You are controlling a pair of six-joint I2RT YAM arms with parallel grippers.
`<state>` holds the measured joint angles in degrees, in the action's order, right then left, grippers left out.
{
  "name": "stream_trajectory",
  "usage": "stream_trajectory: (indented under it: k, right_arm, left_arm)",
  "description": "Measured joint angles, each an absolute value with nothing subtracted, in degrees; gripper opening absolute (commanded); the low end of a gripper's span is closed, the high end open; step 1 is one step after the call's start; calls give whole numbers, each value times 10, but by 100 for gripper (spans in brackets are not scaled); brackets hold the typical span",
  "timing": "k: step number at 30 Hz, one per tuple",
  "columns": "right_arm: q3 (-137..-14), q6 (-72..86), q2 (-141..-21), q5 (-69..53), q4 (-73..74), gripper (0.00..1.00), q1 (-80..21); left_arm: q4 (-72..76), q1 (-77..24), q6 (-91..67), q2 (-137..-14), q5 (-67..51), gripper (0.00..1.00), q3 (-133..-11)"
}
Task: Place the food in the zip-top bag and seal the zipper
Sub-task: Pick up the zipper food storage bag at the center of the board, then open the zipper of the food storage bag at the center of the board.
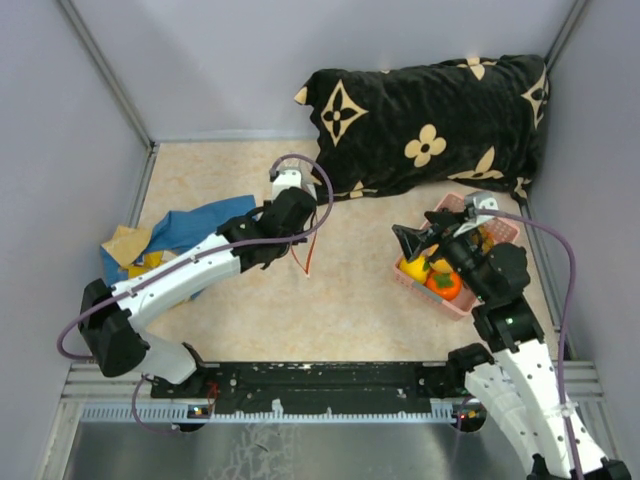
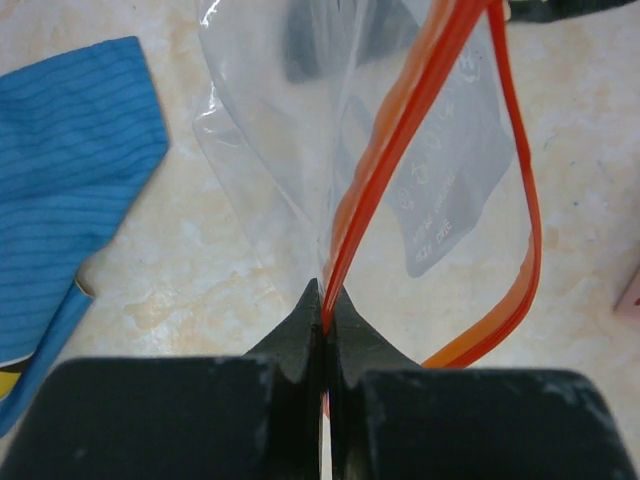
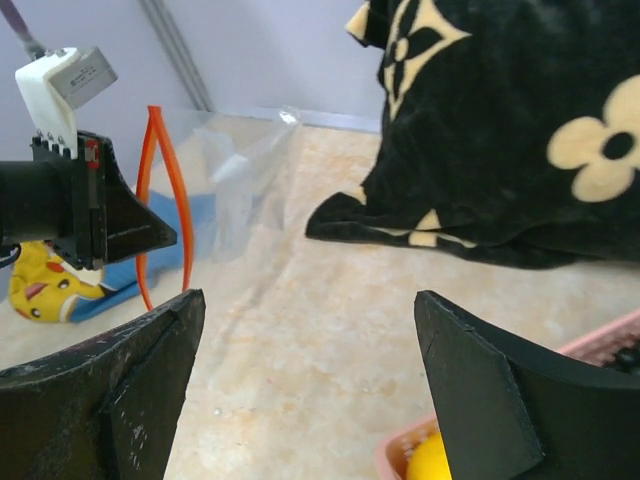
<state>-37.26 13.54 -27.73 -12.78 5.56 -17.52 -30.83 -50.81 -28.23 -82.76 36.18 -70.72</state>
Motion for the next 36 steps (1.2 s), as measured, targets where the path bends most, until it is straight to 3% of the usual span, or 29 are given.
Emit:
stream_trajectory:
  k: [6, 13, 23, 34, 36]
  right_arm:
    - [-356, 169, -357, -167, -23, 84, -191]
    - [-357, 182, -450, -155, -85, 83, -291]
    - [-363, 187, -532, -51, -135, 81, -431]
    - [-412, 203, -670, 88, -151, 61, -460]
    - [-412, 204, -677, 110, -151, 46, -460]
  left_arm:
    - [-363, -508, -328, -826, 343, 0, -761]
    - [-369, -508, -362, -821, 318, 0, -772]
    - [-373, -515, -403, -821, 296, 0, -772]
    - [-374, -533, -412, -814, 295, 0, -771]
    - [-376, -534, -414, -809, 296, 0, -769]
